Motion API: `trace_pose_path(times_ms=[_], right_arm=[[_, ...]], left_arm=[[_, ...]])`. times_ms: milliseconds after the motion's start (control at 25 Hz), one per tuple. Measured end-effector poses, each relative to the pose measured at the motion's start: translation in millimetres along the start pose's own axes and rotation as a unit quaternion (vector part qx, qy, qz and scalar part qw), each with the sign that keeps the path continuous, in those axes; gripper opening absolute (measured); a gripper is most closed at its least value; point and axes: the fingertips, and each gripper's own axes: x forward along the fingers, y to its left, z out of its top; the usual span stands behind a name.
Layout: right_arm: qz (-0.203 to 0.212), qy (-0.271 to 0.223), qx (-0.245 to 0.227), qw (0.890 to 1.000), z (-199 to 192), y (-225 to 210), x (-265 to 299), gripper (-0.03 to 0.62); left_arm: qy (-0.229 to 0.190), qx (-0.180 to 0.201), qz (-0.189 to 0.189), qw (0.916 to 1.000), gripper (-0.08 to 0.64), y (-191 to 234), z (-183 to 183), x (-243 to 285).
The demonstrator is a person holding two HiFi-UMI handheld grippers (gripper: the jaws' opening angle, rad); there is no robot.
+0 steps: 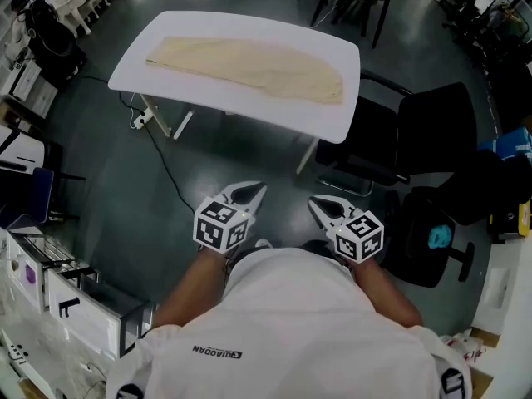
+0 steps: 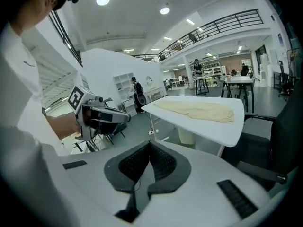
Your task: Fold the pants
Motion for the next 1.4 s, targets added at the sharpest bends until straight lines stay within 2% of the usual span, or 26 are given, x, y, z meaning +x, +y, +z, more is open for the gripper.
trace_pose_path(times_ms=[480,800,1080,1400], right_arm=[[0.032,0.020,-0.018,0.999,14,-7,41,0.015],[0.046,0.000,-0.012,0.999,44,-29,70,0.015],[0.033,0.002,0.009,0.999,59,-84,88,0.015],[0.022,-0.019,0.029,0.999,100,-150,109,0.015]], left_arm=[[-0.003,-0.030,0.035,0.9989,0.028,39,-11,-8],[0.002,-0.017,0.052,0.9985,0.028,70,18,4],[0.013,-0.010,0.043,0.9989,0.028,91,49,50],[0.030,-0.001,0.030,0.9991,0.028,118,92,108]])
